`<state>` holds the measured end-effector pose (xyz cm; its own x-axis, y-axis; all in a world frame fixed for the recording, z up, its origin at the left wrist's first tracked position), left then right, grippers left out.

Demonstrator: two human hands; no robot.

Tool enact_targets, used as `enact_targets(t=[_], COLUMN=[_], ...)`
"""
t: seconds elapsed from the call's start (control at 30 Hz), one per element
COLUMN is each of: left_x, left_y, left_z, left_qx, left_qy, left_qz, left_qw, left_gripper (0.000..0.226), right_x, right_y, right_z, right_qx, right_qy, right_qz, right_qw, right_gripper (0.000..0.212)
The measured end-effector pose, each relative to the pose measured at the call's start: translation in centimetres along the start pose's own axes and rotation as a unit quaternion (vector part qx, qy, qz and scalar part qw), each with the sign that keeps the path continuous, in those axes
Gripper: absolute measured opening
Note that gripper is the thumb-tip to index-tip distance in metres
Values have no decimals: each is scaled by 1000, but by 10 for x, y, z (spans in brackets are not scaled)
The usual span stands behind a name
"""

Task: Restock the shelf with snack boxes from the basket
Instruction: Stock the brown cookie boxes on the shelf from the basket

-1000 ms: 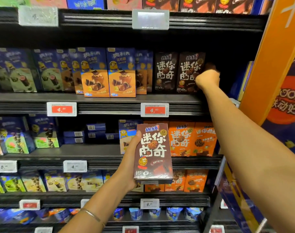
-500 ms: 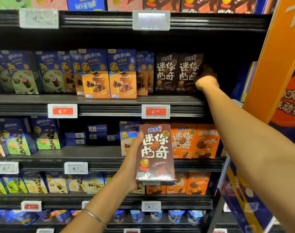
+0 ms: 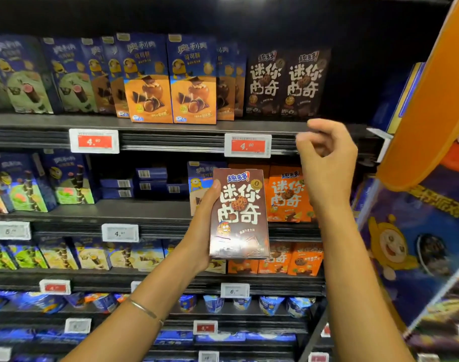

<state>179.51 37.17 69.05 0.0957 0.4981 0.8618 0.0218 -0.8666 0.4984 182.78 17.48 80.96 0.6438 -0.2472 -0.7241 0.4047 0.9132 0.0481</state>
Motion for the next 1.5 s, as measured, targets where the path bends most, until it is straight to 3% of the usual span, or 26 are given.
enact_targets(t=[0.07,0.13,0.2,0.3,0.53,0.63,0.73,0.9,1.1,1.17,1.27,1.5], left_x=[0,1,0,2,1,3,6,19,55,73,97,131], left_y=[1,2,3,3,-2,-10,-17,-3,28,39,57,83], left_z=[-3,-7,-9,-13,-15,-10,-7,-9,-12,-12,-11,-2], left_qx=[3,6,4,18,56,101,120,76,37,25,19,-1], left_qy=[0,5,18,30,43,44,57,87,175,202,234,269], left_qz=[12,18,24,39,74,98,124,156,149,134,120,130], left_qw=[1000,1000,1000,999,995,989,983,981,973,970,965,954], left_gripper=[51,60,63,63,90,60,46,58,27,33,52,54], right_x=[3,11,23,32,29,23,7,-39,-49,-44,-31,8], right_y=[-1,3,9,10,5,-2,-14,-31,-37,-34,-28,-15], right_z=[-39,-63,-82,-101,-103,-96,-80,-29,44,69,102,154], right_qx=[-12,-86,-183,-233,-274,-273,-242,-156,-7,40,100,169], right_qy=[30,100,209,309,312,290,243,108,66,51,34,56], right_qz=[15,9,16,29,44,43,37,56,84,75,19,-163], right_qw=[999,991,960,922,909,916,938,980,994,995,994,970], right_gripper=[17,21,30,37,26,28,31,25,28,31,37,47])
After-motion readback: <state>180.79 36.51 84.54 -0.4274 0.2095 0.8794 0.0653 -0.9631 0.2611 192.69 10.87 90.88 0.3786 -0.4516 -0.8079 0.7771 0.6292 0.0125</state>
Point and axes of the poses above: each hand's wrist, its own z-axis towards the middle knuckle, its own y-axis out of the palm, x = y × z, the point moved 3 cm from there along z, towards the middle knuckle
